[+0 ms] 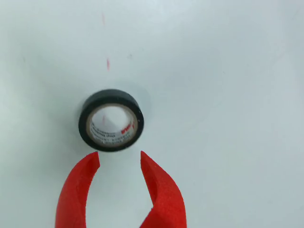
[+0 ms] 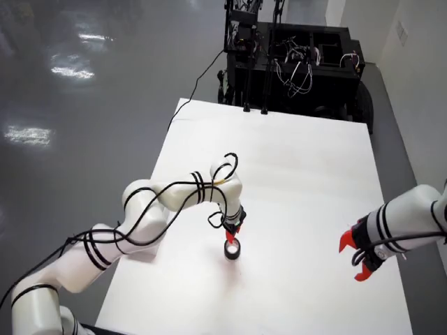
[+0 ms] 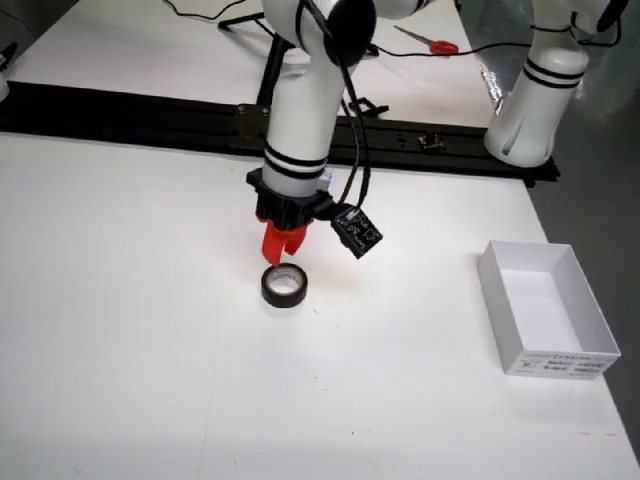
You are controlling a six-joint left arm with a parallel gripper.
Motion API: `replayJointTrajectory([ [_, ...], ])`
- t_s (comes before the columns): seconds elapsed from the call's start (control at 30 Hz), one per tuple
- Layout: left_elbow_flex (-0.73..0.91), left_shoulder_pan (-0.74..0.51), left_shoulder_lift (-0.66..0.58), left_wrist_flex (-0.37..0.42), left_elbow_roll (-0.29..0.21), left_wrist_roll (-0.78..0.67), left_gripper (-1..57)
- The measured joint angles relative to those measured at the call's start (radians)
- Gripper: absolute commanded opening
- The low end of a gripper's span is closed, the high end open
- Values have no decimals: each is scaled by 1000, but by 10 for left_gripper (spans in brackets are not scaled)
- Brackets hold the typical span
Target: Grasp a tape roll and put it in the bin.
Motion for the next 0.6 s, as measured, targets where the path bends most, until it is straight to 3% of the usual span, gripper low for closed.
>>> replayJointTrajectory([
  [0.6, 74, 13, 21, 26, -22, 36, 192],
])
